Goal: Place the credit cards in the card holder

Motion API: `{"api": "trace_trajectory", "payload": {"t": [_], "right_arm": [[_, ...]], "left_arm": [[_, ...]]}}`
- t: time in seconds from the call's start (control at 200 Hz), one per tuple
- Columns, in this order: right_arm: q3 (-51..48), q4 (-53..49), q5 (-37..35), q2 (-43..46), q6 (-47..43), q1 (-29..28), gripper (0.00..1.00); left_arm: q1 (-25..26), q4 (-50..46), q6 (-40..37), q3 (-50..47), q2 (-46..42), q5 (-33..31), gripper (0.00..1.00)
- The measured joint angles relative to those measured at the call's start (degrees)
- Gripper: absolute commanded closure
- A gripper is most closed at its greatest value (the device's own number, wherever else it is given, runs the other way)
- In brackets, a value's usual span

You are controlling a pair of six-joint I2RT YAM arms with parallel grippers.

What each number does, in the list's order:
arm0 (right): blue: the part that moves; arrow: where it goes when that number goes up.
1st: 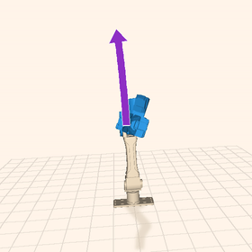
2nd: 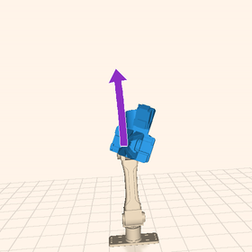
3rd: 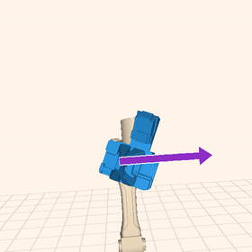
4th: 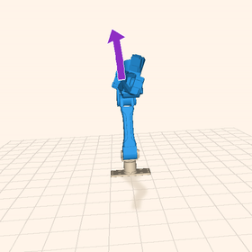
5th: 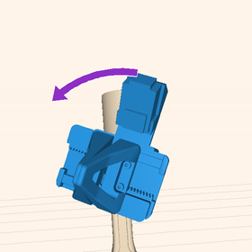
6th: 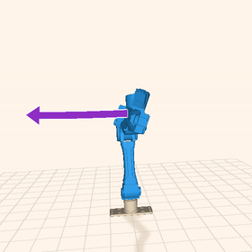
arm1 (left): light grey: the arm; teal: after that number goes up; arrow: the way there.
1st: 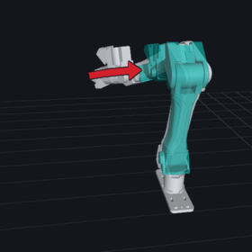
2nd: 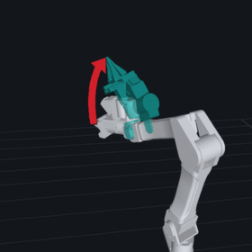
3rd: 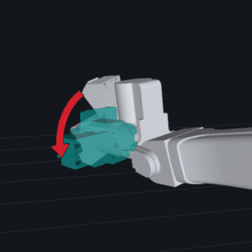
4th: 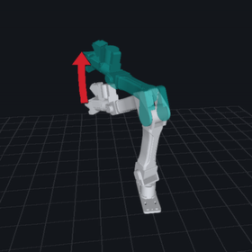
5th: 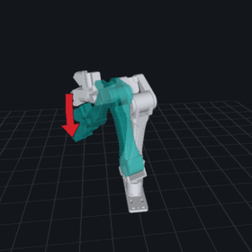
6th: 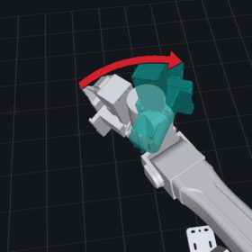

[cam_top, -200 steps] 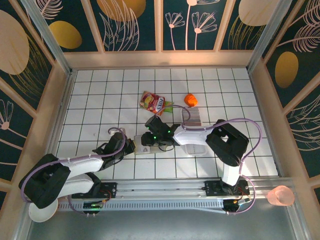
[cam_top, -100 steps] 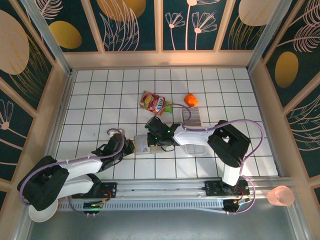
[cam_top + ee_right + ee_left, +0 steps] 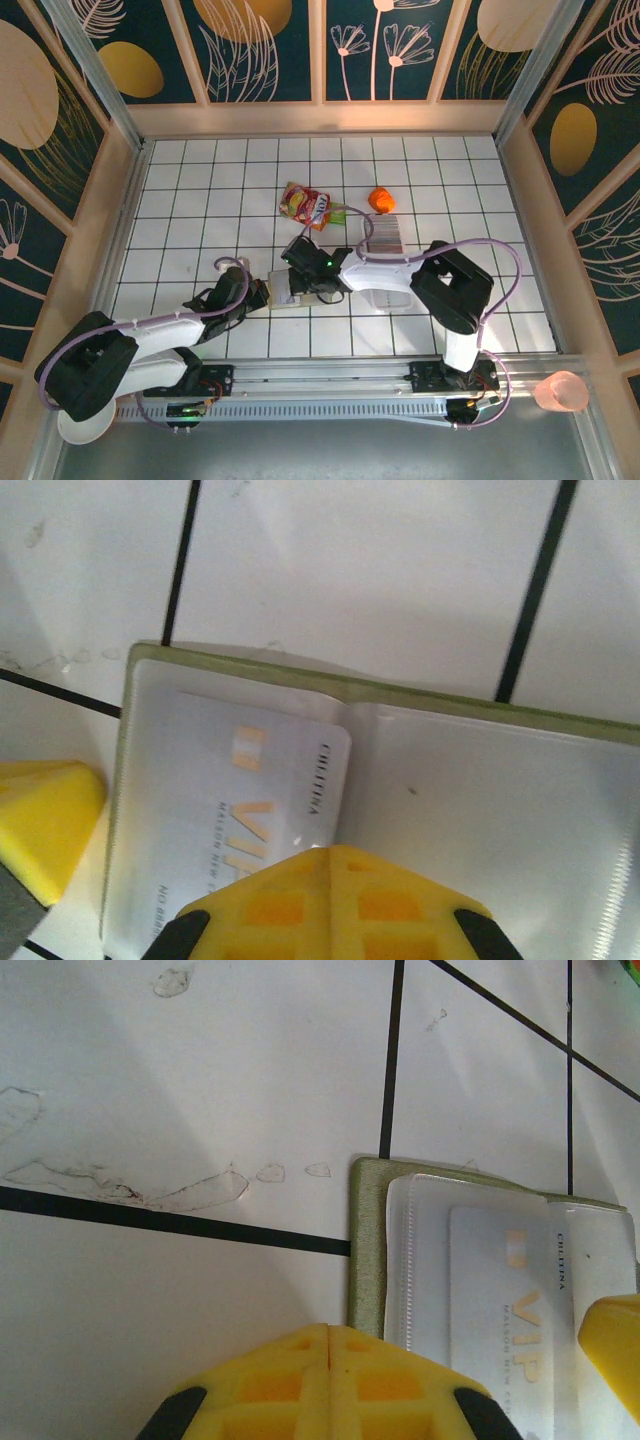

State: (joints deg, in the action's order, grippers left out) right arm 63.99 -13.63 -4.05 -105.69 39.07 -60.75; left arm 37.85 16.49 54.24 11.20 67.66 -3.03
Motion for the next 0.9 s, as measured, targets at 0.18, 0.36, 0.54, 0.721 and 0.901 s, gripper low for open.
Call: {"api": "trace_trajectory", "payload": {"t": [0.18,0.36,0.54,0.721,0.901], "right_arm": [[1.2,-0.6,0.0,-1.6,-0.2,-0.3,1.0],[1.2,0.2,1.6,-1.6,0.2,-0.5,0.99],[-0.8,5.4,6.2,-1.6,2.6,-0.6,0.9],[-2.3,8.5,8.1,-1.2,5.0,-0.6,0.81],[-3.4,8.5,6.6,1.8,6.4,-0.9,0.73]], "left_arm": [[0.0,0.0,0.0,0.0,0.0,0.0,1.0],[0.0,0.2,0.0,-0.1,0.0,0.0,1.0],[0.0,1.0,0.0,-0.6,-0.1,-0.3,1.0],[0.0,1.2,0.0,-1.2,-1.2,-1.1,1.0],[0.0,1.0,0.0,-1.4,-2.8,-2.1,1.0]]}}
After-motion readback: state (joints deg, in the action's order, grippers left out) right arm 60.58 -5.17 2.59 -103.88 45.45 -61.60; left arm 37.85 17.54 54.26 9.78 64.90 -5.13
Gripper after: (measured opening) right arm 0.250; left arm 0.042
